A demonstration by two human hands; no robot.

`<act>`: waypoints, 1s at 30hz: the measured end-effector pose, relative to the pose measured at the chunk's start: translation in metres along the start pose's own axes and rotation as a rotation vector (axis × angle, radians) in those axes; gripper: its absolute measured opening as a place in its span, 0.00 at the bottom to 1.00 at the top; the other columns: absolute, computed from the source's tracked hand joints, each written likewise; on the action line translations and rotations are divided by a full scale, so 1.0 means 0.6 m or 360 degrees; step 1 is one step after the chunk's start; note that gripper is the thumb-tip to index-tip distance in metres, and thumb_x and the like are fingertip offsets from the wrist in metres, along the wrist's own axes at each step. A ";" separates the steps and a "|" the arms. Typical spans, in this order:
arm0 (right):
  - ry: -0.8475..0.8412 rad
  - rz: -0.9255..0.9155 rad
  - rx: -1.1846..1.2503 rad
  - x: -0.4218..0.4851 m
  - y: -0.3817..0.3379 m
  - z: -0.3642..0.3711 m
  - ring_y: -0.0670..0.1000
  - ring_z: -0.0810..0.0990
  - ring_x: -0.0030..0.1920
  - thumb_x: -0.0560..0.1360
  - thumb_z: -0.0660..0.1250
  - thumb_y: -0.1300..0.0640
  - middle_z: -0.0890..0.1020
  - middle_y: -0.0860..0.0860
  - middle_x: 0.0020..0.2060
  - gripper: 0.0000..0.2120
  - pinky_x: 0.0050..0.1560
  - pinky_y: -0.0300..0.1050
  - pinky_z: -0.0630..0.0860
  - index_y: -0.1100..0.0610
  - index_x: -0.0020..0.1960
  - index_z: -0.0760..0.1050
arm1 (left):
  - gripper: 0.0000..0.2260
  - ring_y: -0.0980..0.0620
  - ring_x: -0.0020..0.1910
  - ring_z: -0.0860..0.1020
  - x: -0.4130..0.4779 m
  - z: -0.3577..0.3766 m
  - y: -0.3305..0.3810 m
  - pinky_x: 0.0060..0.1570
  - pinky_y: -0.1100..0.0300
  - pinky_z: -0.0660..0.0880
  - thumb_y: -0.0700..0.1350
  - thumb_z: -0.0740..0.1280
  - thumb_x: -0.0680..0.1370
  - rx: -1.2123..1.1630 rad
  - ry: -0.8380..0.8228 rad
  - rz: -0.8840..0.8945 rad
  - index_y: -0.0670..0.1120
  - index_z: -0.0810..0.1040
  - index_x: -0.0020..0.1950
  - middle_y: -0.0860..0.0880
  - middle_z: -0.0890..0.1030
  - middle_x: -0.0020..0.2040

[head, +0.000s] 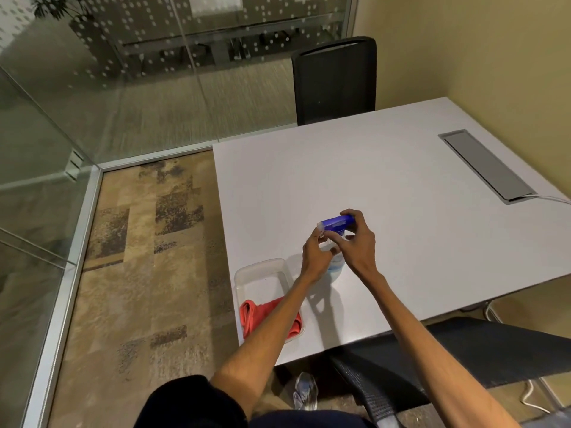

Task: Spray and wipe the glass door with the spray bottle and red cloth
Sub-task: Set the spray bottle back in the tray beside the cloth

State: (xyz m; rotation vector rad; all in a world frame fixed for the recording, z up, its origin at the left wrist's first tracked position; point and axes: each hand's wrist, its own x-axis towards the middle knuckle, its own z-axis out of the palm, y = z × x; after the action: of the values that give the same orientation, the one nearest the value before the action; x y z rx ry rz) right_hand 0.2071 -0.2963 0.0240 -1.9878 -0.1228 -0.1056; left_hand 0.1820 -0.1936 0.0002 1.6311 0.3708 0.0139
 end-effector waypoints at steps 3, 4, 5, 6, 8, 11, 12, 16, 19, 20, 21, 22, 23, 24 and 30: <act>0.0058 -0.0017 -0.0023 -0.004 -0.005 0.001 0.34 0.80 0.49 0.73 0.76 0.58 0.80 0.44 0.51 0.21 0.48 0.35 0.79 0.53 0.63 0.72 | 0.20 0.44 0.65 0.77 0.005 0.006 0.002 0.64 0.51 0.77 0.35 0.68 0.78 -0.0031 0.0036 -0.0043 0.39 0.71 0.70 0.40 0.78 0.64; 0.0080 -0.0019 -0.0022 -0.005 -0.008 0.002 0.34 0.79 0.48 0.73 0.75 0.58 0.80 0.44 0.50 0.21 0.47 0.32 0.78 0.53 0.62 0.72 | 0.20 0.44 0.65 0.77 0.004 0.006 0.003 0.63 0.53 0.77 0.35 0.68 0.79 -0.0045 0.0046 -0.0039 0.40 0.72 0.70 0.41 0.79 0.64; 0.0109 -0.0021 -0.0014 -0.006 -0.014 0.001 0.33 0.79 0.48 0.73 0.75 0.57 0.80 0.42 0.49 0.21 0.46 0.29 0.77 0.53 0.62 0.72 | 0.19 0.45 0.64 0.77 0.003 0.005 0.006 0.62 0.56 0.78 0.35 0.68 0.79 -0.0056 0.0058 -0.0023 0.40 0.72 0.70 0.41 0.79 0.64; 0.0137 -0.0026 -0.0006 -0.006 -0.021 0.000 0.33 0.79 0.48 0.73 0.75 0.57 0.80 0.39 0.48 0.20 0.46 0.28 0.76 0.53 0.62 0.72 | 0.18 0.47 0.64 0.78 0.003 0.003 0.011 0.60 0.59 0.78 0.36 0.67 0.79 -0.0066 0.0071 0.0006 0.41 0.72 0.69 0.42 0.79 0.64; 0.0185 -0.0043 0.0017 0.000 -0.042 -0.002 0.33 0.79 0.47 0.72 0.75 0.57 0.79 0.34 0.47 0.20 0.45 0.27 0.75 0.52 0.61 0.72 | 0.16 0.48 0.62 0.79 0.006 -0.002 0.021 0.58 0.60 0.79 0.36 0.67 0.79 -0.0069 0.0102 0.0069 0.43 0.74 0.67 0.43 0.80 0.63; 0.0252 -0.0099 0.0047 0.010 -0.079 -0.001 0.34 0.80 0.46 0.72 0.76 0.57 0.79 0.36 0.46 0.20 0.44 0.30 0.76 0.52 0.60 0.73 | 0.13 0.47 0.62 0.79 0.014 -0.021 0.042 0.61 0.52 0.79 0.34 0.67 0.78 -0.0078 0.0124 0.0147 0.42 0.76 0.62 0.43 0.81 0.61; 0.0264 -0.0133 0.0044 0.012 -0.090 0.002 0.34 0.80 0.46 0.72 0.76 0.56 0.79 0.36 0.46 0.20 0.44 0.30 0.76 0.52 0.59 0.73 | 0.13 0.47 0.62 0.79 0.016 -0.030 0.050 0.62 0.50 0.79 0.34 0.68 0.78 -0.0072 0.0134 0.0173 0.41 0.76 0.61 0.44 0.81 0.60; 0.0225 -0.0276 0.0030 0.014 -0.131 0.023 0.41 0.81 0.47 0.73 0.75 0.55 0.81 0.41 0.49 0.20 0.46 0.38 0.79 0.53 0.61 0.72 | 0.12 0.50 0.60 0.79 0.018 -0.078 0.076 0.63 0.45 0.78 0.34 0.69 0.77 -0.0067 0.0157 0.0249 0.43 0.76 0.59 0.47 0.81 0.58; 0.0175 -0.0356 -0.0026 0.013 -0.153 0.045 0.46 0.82 0.48 0.74 0.75 0.55 0.82 0.46 0.51 0.20 0.47 0.42 0.81 0.56 0.62 0.72 | 0.12 0.45 0.60 0.79 0.013 -0.115 0.089 0.63 0.42 0.76 0.36 0.70 0.76 -0.0071 0.0155 0.0288 0.47 0.74 0.57 0.45 0.81 0.59; 0.0161 -0.0381 -0.0029 0.013 -0.159 0.054 0.48 0.82 0.49 0.74 0.75 0.55 0.83 0.49 0.52 0.20 0.48 0.43 0.81 0.57 0.62 0.72 | 0.13 0.44 0.60 0.79 0.010 -0.126 0.093 0.63 0.41 0.77 0.39 0.71 0.76 -0.0084 0.0144 0.0297 0.49 0.72 0.57 0.45 0.80 0.59; 0.0140 -0.0401 -0.0053 0.012 -0.167 0.062 0.50 0.83 0.50 0.74 0.74 0.55 0.84 0.51 0.53 0.21 0.48 0.44 0.81 0.58 0.63 0.72 | 0.14 0.44 0.60 0.79 0.007 -0.135 0.098 0.63 0.42 0.77 0.43 0.71 0.75 -0.0098 0.0126 0.0287 0.51 0.72 0.58 0.46 0.80 0.60; 0.0129 -0.0425 -0.0037 0.013 -0.171 0.071 0.51 0.83 0.51 0.75 0.74 0.55 0.84 0.53 0.54 0.21 0.49 0.45 0.81 0.59 0.63 0.72 | 0.16 0.47 0.59 0.80 0.005 -0.144 0.101 0.62 0.44 0.77 0.48 0.70 0.74 -0.0112 0.0111 0.0269 0.52 0.71 0.60 0.47 0.79 0.60; 0.0101 -0.0426 -0.0039 0.012 -0.176 0.078 0.52 0.83 0.51 0.75 0.74 0.55 0.84 0.53 0.54 0.21 0.49 0.45 0.81 0.60 0.63 0.71 | 0.18 0.50 0.58 0.80 0.005 -0.151 0.100 0.62 0.46 0.78 0.52 0.68 0.73 -0.0102 0.0090 0.0234 0.53 0.71 0.62 0.49 0.79 0.60; 0.0089 -0.0444 -0.0027 0.011 -0.182 0.085 0.52 0.83 0.51 0.75 0.74 0.55 0.84 0.54 0.54 0.21 0.49 0.45 0.81 0.60 0.63 0.71 | 0.18 0.51 0.57 0.80 0.004 -0.158 0.099 0.62 0.47 0.78 0.55 0.66 0.73 -0.0106 0.0071 0.0198 0.54 0.72 0.62 0.51 0.80 0.59; 0.0058 -0.0421 -0.0049 -0.003 -0.195 0.122 0.54 0.84 0.51 0.75 0.75 0.53 0.84 0.55 0.55 0.24 0.50 0.45 0.81 0.61 0.64 0.71 | 0.16 0.61 0.44 0.85 0.000 -0.196 0.060 0.44 0.59 0.82 0.53 0.55 0.84 -0.0161 0.0245 0.0049 0.61 0.83 0.50 0.60 0.86 0.44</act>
State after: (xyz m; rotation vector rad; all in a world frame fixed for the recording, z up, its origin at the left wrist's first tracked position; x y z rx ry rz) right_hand 0.1909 -0.1822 0.1001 -1.9909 -0.3619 -0.3155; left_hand 0.1634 -0.0817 0.0474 1.5399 0.4554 0.1796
